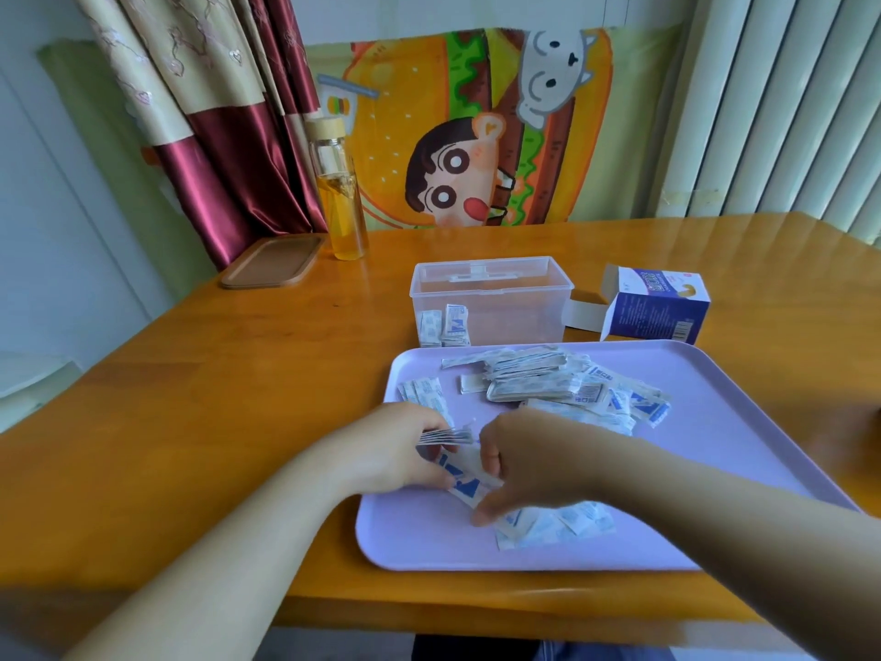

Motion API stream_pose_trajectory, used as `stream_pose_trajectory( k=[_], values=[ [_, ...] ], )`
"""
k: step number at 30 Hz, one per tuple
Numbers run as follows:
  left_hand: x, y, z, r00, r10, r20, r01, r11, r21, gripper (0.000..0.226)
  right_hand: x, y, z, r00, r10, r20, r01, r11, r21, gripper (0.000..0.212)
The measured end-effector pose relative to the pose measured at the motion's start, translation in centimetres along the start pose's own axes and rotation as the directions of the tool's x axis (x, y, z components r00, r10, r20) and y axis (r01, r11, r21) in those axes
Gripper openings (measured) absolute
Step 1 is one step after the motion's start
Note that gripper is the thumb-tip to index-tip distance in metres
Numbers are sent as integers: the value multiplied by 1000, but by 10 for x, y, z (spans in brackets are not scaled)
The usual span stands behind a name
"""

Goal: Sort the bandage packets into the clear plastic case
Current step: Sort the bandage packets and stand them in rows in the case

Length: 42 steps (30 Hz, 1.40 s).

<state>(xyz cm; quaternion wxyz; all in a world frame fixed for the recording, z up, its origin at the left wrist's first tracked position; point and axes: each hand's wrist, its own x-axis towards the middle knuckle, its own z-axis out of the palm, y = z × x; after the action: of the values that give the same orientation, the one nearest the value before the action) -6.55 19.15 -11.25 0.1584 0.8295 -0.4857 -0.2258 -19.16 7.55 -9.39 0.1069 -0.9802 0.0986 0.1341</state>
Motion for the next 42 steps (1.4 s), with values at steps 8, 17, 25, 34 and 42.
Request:
stream_pose_trajectory(
  k=[8, 17, 25, 34, 42],
  values=[
    [-3, -4, -10, 993, -34, -117, 16, 988, -151, 23, 0, 29, -8, 1000, 30, 4, -30, 977, 211, 33],
    [-3, 23, -2, 983, -177, -57, -24, 181, -983, 45, 7, 9, -15, 977, 39, -208, 126, 683, 720, 42],
    [-7, 17, -11, 948, -315, -51, -120, -203, -972, 13, 5, 22, -19, 982, 63, -178, 33, 870, 491, 43],
    [-12, 11, -4, 951, -310, 13, -119, -404, -907, 17, 13, 3, 4, 997, 80, -20, -79, 996, 45, 49],
    [-8, -2, -5, 946, -321, 35, -82, -342, -936, 9, 12, 17, -8, 999, 24, 42, -32, 983, 183, 43]
  ],
)
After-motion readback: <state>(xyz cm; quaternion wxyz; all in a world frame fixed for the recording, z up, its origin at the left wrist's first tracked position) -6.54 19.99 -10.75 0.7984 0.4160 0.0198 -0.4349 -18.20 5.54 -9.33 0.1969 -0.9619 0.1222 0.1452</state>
